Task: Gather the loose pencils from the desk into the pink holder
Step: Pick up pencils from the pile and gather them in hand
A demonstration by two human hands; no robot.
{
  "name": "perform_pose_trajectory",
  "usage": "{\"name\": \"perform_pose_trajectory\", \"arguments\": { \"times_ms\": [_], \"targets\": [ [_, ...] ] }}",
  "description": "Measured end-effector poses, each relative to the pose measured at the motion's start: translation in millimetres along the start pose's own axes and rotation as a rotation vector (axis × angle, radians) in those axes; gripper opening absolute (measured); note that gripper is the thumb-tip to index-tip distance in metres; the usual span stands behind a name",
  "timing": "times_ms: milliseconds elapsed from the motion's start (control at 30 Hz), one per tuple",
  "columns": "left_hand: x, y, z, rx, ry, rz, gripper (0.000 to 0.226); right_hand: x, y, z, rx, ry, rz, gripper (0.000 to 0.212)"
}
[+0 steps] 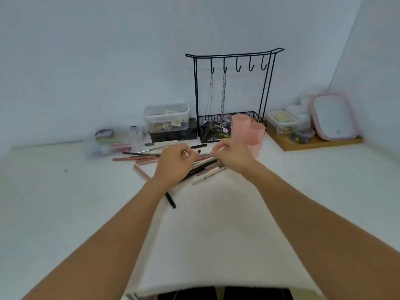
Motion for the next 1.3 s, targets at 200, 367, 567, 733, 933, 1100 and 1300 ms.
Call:
{"name": "perform_pose_trajectory", "arguments": {
  "times_ms": [200, 367, 567, 733, 933, 1100, 1300],
  "targets": [
    [15.9, 71.0, 0.0, -0.123, 0.006, 0.002, 0.013, -50.7, 52.3, -19.0, -0.16, 0.169, 0.042, 0.026],
    [14.0, 70.8, -3.7, -0.149, -0.125, -0.153, 0.01, -53.4, 43.8, -22.7, -0.196, 0.295, 0.165, 0.031],
    [32.8, 64.4, 1.6, -0.438, -0.082, -0.088, 0.017, -55.0, 43.5, -28.6, -0.133, 0.442, 0.257, 0.037],
    [36.8, 66.6, 4.5, -0.327, -0.19, 0.212, 0.03, -51.5, 49.3, -29.5, -0.127, 0.52, 0.319, 0.031],
    [36.2, 67.2, 4.0, -0.295, -0.185, 0.235, 0.023, -47.1, 52.0, -30.3, -0.11, 0.536, 0.346, 0.025],
    [33.7, 72.2, 8.4, -0.269, -0.134, 0.259, 0.027, -43.7, 58.3, -31.6, -0.116, 0.468, 0.374, 0.023],
    [37.5, 63.2, 7.1, -0.286, 0.001, 0.357, 0.027, -40.8, 61.0, -37.9, -0.098, 0.44, 0.418, 0.02]
  ]
}}
Point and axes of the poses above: each hand's wrist, its own y-axis away from the middle knuckle, its own z-axis out of the back of the hand, x = y × z, the point moved 1 cm from there along -y, towards the middle knuckle, and after that the axes turned 8 degrees about -x, right-handed, at the moved point
